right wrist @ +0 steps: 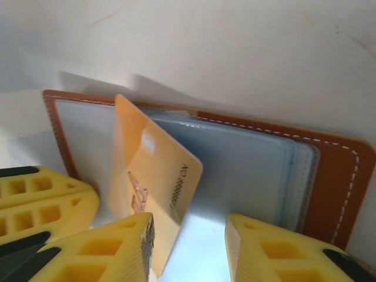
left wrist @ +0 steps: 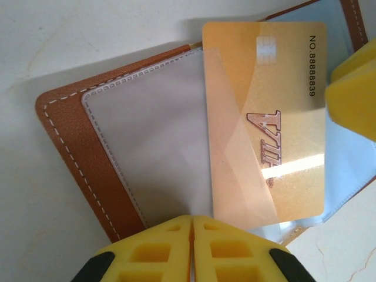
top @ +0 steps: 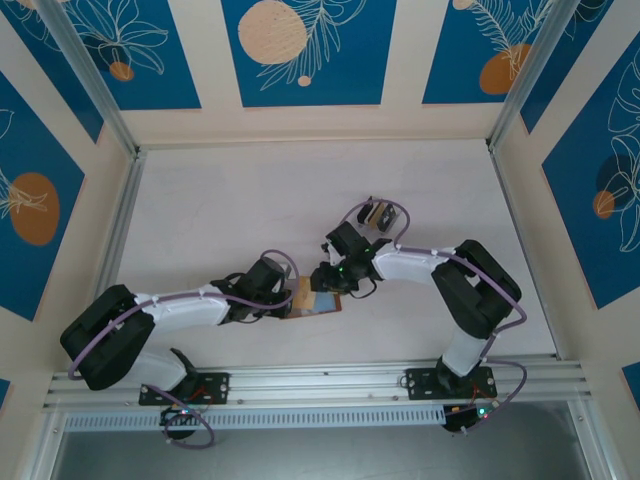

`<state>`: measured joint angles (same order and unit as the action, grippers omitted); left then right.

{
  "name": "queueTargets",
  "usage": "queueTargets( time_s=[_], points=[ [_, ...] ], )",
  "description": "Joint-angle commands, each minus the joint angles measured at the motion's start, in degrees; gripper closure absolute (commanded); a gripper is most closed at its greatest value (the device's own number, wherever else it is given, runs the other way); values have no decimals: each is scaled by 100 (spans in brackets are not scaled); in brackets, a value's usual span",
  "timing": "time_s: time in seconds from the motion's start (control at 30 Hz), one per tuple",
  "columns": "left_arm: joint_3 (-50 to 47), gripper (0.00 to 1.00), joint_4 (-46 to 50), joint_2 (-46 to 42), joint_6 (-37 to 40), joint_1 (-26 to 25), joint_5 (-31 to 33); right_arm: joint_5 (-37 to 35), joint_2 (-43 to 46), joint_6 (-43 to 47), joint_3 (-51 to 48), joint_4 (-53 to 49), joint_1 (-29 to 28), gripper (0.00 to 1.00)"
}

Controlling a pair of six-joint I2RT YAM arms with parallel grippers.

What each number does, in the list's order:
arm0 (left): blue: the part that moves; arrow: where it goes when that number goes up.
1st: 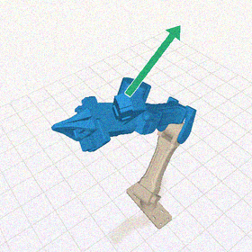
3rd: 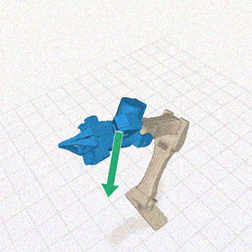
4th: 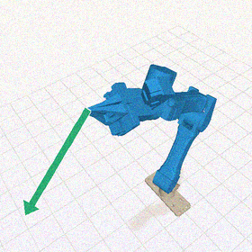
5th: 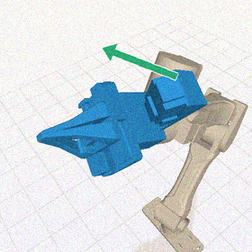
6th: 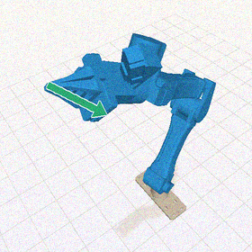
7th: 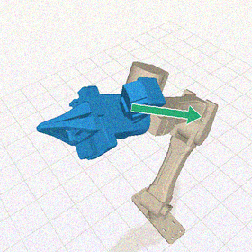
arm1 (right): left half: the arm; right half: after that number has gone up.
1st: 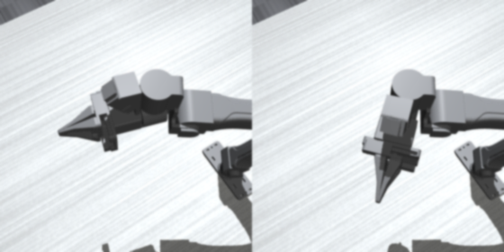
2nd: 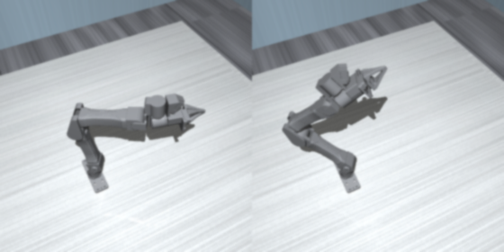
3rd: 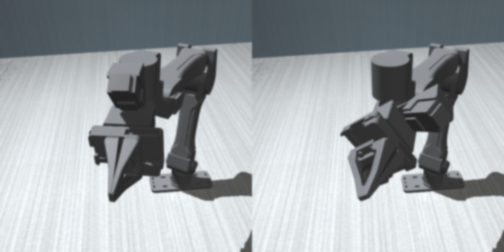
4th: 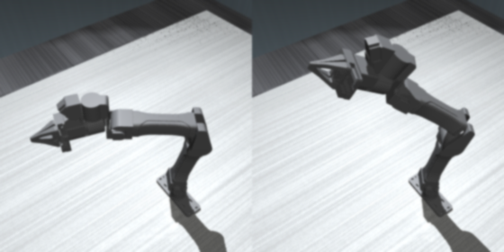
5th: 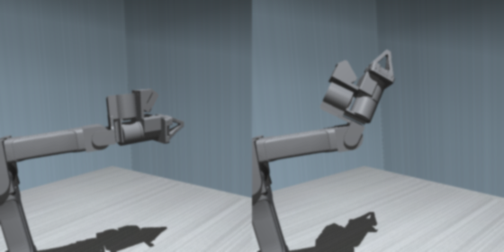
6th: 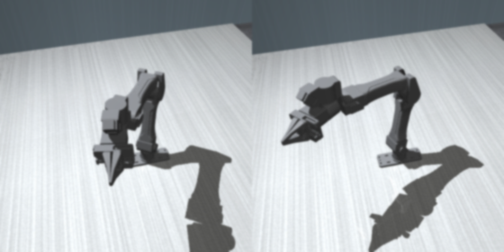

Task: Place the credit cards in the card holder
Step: Insert the credit card into the card slot.

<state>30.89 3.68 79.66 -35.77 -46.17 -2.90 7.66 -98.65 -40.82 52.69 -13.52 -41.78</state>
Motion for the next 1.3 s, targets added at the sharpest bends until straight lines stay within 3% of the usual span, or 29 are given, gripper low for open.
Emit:
queueTargets(
  time_s=[0.0, 0.23, 0.6, 1.27],
  points=[
    [39, 92, 137, 84, 116, 31, 88, -76, -120, 100, 174, -190, -80, 60],
    [35, 92, 101, 130, 112, 33, 52, 69, -147, 98, 200, -9, -126, 60],
    [-7, 92, 71, 120, 72, 32, 48, -456, -118, 297, 518, -387, -354, 62],
    [-48, 92, 112, 6, 72, 33, 57, 385, -133, 31, 130, 469, -148, 68]
  ],
)
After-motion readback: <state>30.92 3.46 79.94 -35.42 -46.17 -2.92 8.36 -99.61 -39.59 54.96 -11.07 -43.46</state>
